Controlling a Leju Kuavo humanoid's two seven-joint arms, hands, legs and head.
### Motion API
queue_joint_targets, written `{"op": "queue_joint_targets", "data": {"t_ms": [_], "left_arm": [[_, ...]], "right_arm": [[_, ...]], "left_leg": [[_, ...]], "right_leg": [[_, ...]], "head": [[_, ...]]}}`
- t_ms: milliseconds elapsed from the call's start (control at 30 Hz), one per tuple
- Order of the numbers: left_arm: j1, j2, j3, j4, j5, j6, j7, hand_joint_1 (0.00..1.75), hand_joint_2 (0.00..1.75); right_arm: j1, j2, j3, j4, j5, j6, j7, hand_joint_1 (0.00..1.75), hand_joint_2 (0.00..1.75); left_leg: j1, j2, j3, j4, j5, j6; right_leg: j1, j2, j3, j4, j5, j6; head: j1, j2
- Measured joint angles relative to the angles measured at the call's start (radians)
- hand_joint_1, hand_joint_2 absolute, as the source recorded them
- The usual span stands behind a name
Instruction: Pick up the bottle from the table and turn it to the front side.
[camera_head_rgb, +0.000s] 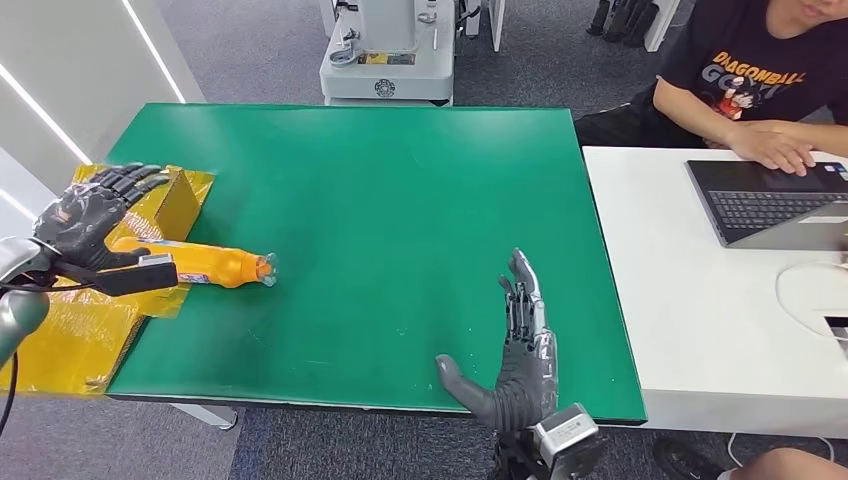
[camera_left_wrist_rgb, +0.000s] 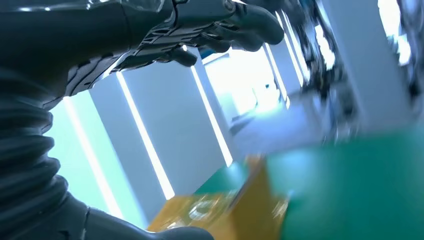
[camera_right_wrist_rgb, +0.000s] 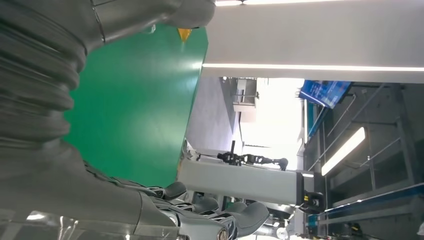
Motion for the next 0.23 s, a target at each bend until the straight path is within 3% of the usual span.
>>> {"op": "queue_joint_targets", "data": {"t_ms": [100, 200, 233], "left_arm": [[0.11, -0.088, 0.152, -0.132, 0.182, 0.111, -0.106, 0.0, 1.75], [0.203, -0.213, 0.255, -0.252, 0.442, 0.122, -0.19, 0.0, 1.75], [0.217, -0.234, 0.27, -0.273, 0.495, 0.119, -0.202, 0.0, 1.75]], "right_arm": [[-0.001, 0.006, 0.001, -0.001, 0.003, 0.0, 0.004, 0.0, 1.75], [-0.004, 0.009, 0.004, -0.001, -0.001, -0.001, 0.003, 0.0, 1.75], [-0.005, 0.009, 0.004, -0.001, -0.002, -0.001, 0.003, 0.0, 1.75]], "left_leg": [[-0.001, 0.0, 0.0, 0.0, 0.0, 0.0], [-0.001, 0.0, 0.0, 0.0, -0.001, 0.001], [-0.001, 0.0, 0.0, 0.0, -0.002, 0.001]], "right_leg": [[-0.001, 0.0, 0.001, -0.001, 0.0, 0.0], [-0.001, 0.0, 0.001, -0.002, 0.001, 0.001], [-0.001, 0.0, 0.002, -0.002, 0.001, 0.002]], "head": [[0.0, 0.0], [0.0, 0.0], [0.0, 0.0]]}}
